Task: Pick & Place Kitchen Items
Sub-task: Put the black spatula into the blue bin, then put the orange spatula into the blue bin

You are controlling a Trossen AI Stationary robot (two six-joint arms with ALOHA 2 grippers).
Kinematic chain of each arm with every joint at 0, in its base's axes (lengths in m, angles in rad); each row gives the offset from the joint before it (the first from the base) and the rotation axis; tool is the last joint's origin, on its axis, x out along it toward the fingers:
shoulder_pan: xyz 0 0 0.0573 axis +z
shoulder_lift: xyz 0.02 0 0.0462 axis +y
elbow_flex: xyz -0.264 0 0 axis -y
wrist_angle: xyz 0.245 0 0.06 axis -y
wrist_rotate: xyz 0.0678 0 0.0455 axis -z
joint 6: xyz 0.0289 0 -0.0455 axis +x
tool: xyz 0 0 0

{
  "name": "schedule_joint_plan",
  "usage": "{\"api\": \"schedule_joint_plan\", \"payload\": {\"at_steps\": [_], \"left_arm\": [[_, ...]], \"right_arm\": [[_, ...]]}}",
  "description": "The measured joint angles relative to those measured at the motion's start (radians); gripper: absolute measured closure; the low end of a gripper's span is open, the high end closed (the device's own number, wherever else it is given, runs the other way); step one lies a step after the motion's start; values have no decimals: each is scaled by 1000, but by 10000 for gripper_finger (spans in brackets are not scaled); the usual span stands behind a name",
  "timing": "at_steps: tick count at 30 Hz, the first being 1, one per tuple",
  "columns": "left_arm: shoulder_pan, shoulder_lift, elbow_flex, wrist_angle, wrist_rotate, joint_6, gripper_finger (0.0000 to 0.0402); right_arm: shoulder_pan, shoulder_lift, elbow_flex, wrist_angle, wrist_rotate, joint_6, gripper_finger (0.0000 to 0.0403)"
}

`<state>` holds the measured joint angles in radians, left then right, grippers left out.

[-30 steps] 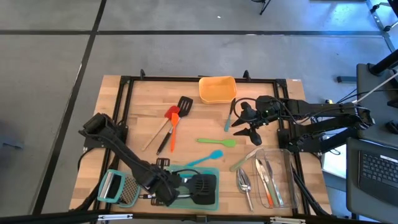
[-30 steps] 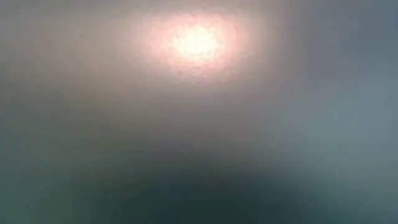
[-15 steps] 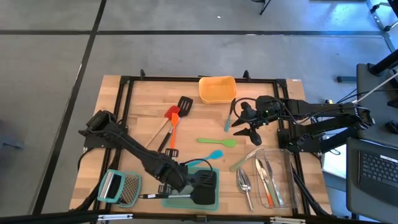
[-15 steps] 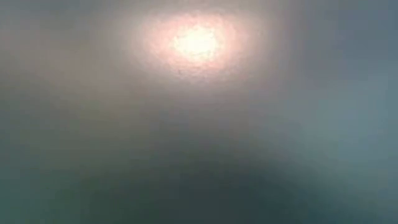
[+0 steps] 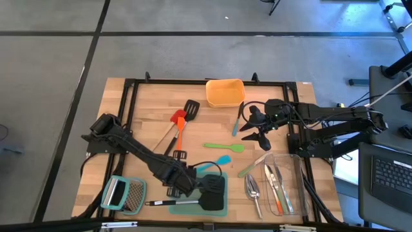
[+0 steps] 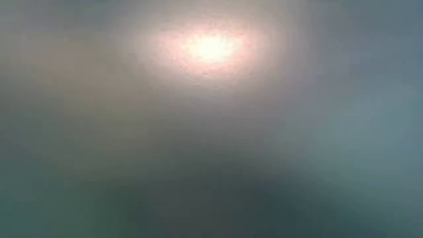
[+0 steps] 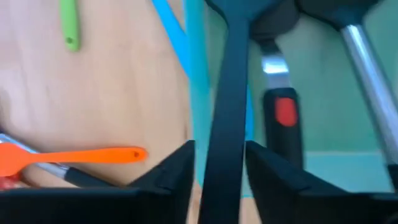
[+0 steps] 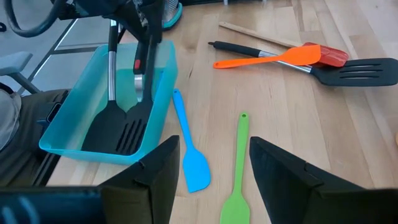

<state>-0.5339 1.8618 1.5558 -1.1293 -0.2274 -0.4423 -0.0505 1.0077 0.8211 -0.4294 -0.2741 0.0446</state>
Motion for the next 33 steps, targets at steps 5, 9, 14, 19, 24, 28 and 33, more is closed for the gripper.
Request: {"api": "schedule_joint_plan", "payload": {"at_steps": [5, 9, 14, 19, 24, 28, 33], "left_arm": [[7, 0, 0, -1, 26, 0, 205], [7, 0, 0, -4, 31, 8, 196], [20, -5, 0, -31, -6, -22, 201], [81, -18, -1, -155, -140, -226, 218], [173, -25, -1, -272, -200, -323, 242], [247, -39, -1, -276, -284, -295, 266], [346, -98, -42, -298, -326, -266, 282]], "right_arm": [[0, 0, 0, 0, 0, 0, 206], [0, 0, 0, 0, 0, 0, 206], [0, 0, 0, 0, 0, 0, 206], [0, 0, 0, 0, 0, 0, 206], [10, 0, 0, 0, 1, 3, 206], [27, 0, 0, 0, 1, 4, 206], [46, 0, 0, 2, 3, 4, 206]]}}
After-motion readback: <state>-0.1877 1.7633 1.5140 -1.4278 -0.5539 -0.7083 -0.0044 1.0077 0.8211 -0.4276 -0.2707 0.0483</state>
